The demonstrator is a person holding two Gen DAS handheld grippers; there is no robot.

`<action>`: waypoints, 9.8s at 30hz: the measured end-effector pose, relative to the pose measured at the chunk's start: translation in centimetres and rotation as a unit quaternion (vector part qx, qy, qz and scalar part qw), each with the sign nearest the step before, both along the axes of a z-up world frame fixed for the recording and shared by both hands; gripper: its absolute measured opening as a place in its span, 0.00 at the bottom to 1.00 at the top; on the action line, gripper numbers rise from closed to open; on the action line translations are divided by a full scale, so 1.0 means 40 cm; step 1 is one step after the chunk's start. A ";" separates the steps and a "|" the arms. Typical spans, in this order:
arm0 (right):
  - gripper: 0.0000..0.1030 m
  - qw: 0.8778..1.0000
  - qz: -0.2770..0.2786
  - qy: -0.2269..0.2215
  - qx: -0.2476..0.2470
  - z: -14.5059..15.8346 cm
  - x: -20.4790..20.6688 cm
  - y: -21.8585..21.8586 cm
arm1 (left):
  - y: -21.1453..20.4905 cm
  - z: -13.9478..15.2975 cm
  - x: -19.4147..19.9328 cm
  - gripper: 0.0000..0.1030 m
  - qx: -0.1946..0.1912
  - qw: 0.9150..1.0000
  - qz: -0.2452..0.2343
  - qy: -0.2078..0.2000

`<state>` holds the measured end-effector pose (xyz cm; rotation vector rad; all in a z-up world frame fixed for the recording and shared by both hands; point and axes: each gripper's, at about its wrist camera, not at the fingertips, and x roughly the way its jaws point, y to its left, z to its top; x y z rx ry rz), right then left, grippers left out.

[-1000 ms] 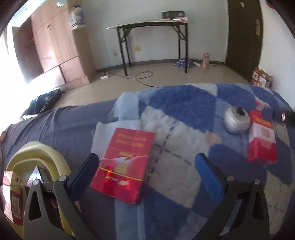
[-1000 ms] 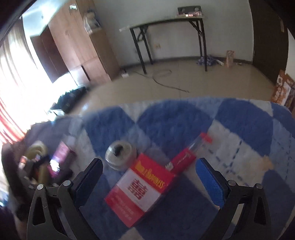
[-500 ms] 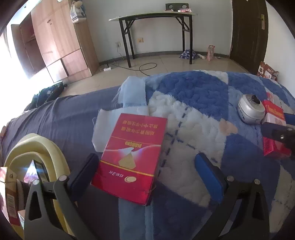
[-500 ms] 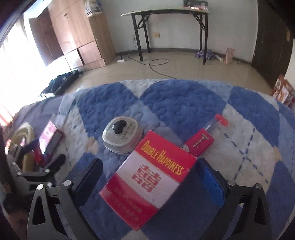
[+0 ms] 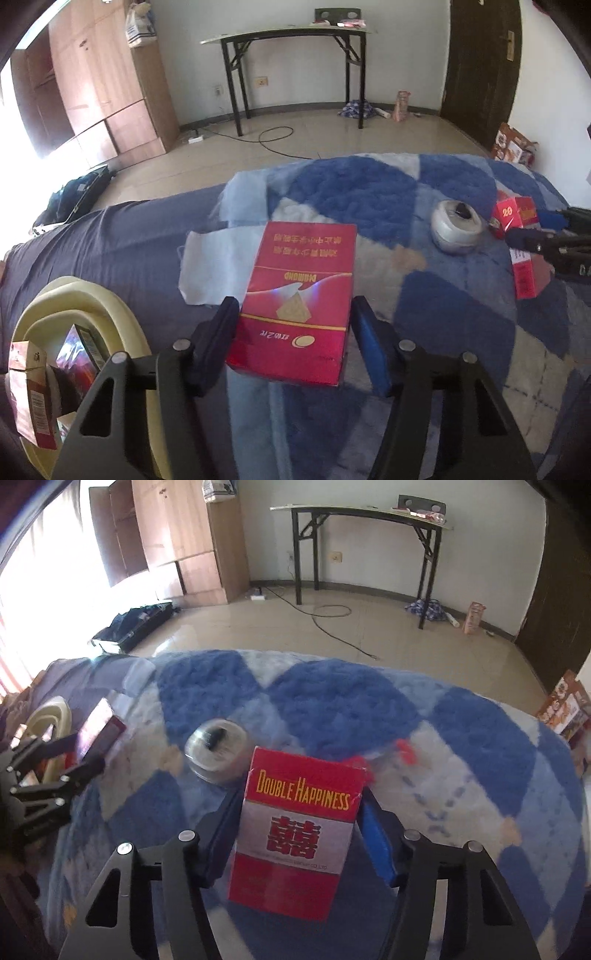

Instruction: Organize rigid objects

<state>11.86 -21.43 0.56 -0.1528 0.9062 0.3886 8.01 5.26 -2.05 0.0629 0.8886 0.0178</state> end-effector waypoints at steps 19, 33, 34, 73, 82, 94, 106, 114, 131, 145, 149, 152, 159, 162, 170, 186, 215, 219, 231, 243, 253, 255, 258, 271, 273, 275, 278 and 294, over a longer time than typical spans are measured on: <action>0.54 0.998 0.010 0.037 -0.047 -0.036 -0.006 -0.002 | -0.015 0.002 -0.002 0.56 -0.015 0.999 -0.017 -0.026; 0.54 0.966 0.244 -0.007 0.082 0.198 -0.269 0.284 | 0.434 0.285 -0.463 0.56 0.053 0.970 0.221 -0.091; 0.54 0.961 0.268 -0.004 0.072 0.200 -0.290 0.352 | 0.470 0.270 -0.468 0.56 0.039 0.968 0.231 -0.086; 1.00 0.956 0.277 0.030 0.094 0.136 -0.183 0.757 | 0.512 0.281 -0.454 1.00 -0.054 0.974 0.175 -0.137; 1.00 0.989 0.082 -0.111 0.052 0.230 -0.151 0.234 | 0.249 0.312 -0.275 1.00 -0.087 0.983 0.036 -0.160; 1.00 0.994 0.005 -0.078 0.070 0.018 -0.009 -0.135 | -0.087 0.119 -0.037 1.00 -0.058 0.994 -0.029 -0.088; 0.98 0.998 0.033 -0.059 -0.006 -0.091 0.101 -0.106 | -0.202 -0.055 0.188 1.00 -0.094 0.995 -0.040 -0.024; 1.00 0.997 0.044 -0.058 0.006 -0.093 0.107 -0.104 | -0.169 -0.052 0.182 1.00 -0.092 0.994 -0.045 -0.045; 0.80 0.996 0.037 -0.081 -0.022 -0.094 0.096 -0.065 | -0.231 -0.063 0.215 0.51 -0.056 0.993 -0.091 -0.043; 0.80 0.993 0.063 -0.084 0.052 -0.060 0.066 -0.096 | -0.106 0.127 -0.083 0.51 -0.047 0.987 -0.078 -0.135; 0.80 0.982 0.126 -0.105 0.092 0.018 -0.018 -0.051 | 0.046 0.240 -0.372 0.51 -0.002 0.981 -0.038 -0.191; 0.80 0.965 0.200 -0.123 0.114 0.093 -0.118 0.046 | 0.159 0.269 -0.553 0.51 0.041 0.979 0.021 -0.199; 0.80 0.918 0.378 -0.089 0.082 0.108 -0.331 0.368 | 0.425 0.218 -0.658 0.51 0.055 0.972 0.142 -0.177; 0.80 0.900 0.423 -0.085 0.063 0.094 -0.395 0.491 | 0.498 0.193 -0.591 0.51 0.046 0.974 0.149 -0.162; 0.80 0.889 0.449 -0.085 0.025 0.057 -0.412 0.653 | 0.539 0.165 -0.382 0.51 0.010 0.995 0.071 -0.062; 0.85 0.882 0.460 -0.097 0.043 -0.030 -0.400 0.767 | 0.572 0.132 -0.337 0.87 -0.016 0.993 0.104 -0.050; 1.00 0.900 0.434 -0.032 -0.006 -0.108 -0.334 0.519 | 0.266 -0.108 -0.578 1.00 -0.051 0.928 0.368 -0.022; 1.00 0.903 0.427 -0.043 -0.003 -0.119 -0.323 0.544 | 0.279 -0.128 -0.553 1.00 -0.040 0.927 0.373 0.006; 1.00 0.904 0.420 -0.063 -0.039 -0.194 -0.322 0.621 | 0.290 -0.133 -0.532 1.00 -0.037 0.927 0.373 0.010; 1.00 0.906 0.416 -0.065 -0.051 -0.198 -0.326 0.624 | 0.297 -0.135 -0.517 1.00 -0.045 0.925 0.378 0.011; 1.00 0.905 0.417 -0.065 -0.050 -0.198 -0.323 0.623 | 0.297 -0.135 -0.519 1.00 -0.046 0.925 0.378 0.010; 1.00 0.905 0.417 -0.065 -0.050 -0.198 -0.324 0.623 | 0.297 -0.135 -0.519 1.00 -0.047 0.925 0.378 0.010; 1.00 0.905 0.417 -0.065 -0.050 -0.198 -0.324 0.622 | 0.296 -0.134 -0.518 1.00 -0.047 0.925 0.378 0.010; 1.00 0.905 0.416 -0.065 -0.050 -0.198 -0.324 0.623 | 0.295 -0.135 -0.516 1.00 -0.046 0.925 0.378 0.010; 1.00 0.905 0.416 -0.065 -0.050 -0.197 -0.323 0.622 | 0.295 -0.135 -0.518 1.00 -0.047 0.925 0.378 0.010; 1.00 0.905 0.416 -0.065 -0.050 -0.197 -0.324 0.623 | 0.296 -0.135 -0.519 1.00 -0.046 0.925 0.378 0.010; 1.00 0.905 0.416 -0.065 -0.051 -0.197 -0.324 0.622 | 0.296 -0.135 -0.519 1.00 -0.047 0.925 0.378 0.010; 1.00 0.906 0.416 -0.065 -0.050 -0.197 -0.324 0.623 | 0.296 -0.135 -0.519 1.00 -0.047 0.925 0.378 0.010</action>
